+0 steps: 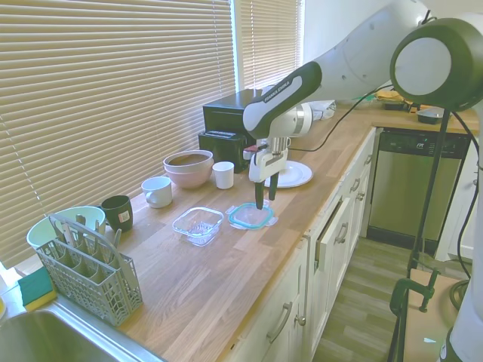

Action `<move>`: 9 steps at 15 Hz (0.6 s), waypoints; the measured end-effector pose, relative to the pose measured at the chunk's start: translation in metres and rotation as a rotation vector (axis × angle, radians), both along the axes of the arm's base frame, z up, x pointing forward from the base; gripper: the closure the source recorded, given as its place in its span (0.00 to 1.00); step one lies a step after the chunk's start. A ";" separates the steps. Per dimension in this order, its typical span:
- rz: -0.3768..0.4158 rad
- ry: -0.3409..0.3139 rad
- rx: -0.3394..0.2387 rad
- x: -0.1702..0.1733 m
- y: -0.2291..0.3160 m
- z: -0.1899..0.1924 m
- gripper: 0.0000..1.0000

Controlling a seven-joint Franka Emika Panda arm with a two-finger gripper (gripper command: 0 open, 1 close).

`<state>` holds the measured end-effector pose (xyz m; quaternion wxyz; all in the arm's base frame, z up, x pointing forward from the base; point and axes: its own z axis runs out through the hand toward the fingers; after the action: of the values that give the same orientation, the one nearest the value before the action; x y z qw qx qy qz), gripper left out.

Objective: Cover the lid of the food container

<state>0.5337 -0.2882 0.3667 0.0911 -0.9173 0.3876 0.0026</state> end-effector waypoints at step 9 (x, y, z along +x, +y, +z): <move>0.008 -0.014 0.103 0.016 -0.056 -0.026 0.00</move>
<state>0.5501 -0.3438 0.3409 0.1409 -0.9130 0.3826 0.0164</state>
